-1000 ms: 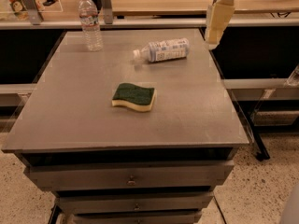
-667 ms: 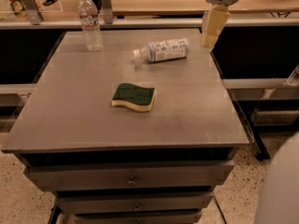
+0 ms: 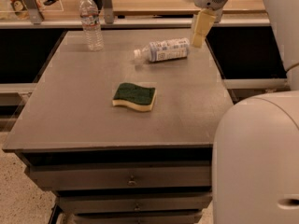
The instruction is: Place blue plastic bottle upright
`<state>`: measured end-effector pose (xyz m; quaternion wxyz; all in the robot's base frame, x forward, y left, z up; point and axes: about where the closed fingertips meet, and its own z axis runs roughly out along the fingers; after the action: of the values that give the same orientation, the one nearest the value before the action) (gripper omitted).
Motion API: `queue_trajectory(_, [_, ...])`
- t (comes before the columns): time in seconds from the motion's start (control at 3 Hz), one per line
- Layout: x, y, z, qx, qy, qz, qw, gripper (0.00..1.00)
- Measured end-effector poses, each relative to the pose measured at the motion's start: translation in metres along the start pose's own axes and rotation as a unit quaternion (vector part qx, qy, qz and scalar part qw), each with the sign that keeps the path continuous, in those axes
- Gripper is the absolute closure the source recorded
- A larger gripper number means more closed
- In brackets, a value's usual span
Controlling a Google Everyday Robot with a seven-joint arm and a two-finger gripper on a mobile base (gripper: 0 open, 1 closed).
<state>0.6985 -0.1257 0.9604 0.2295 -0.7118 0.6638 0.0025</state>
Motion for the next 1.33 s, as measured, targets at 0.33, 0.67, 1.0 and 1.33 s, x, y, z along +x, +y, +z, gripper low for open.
queue_trajectory(0.33, [-0.001,-0.015,0.015,0.0,0.02,-0.024,0.9995,0.0])
queue_trajectory(0.67, [0.005,-0.021,0.037,-0.012,0.05,-0.043,0.9977,0.0])
queue_trajectory(1.0, [0.012,-0.022,0.055,-0.027,0.077,-0.055,0.9952,0.0])
queue_trajectory(1.33, [0.021,-0.02,0.069,-0.033,0.075,-0.051,0.9953,0.0])
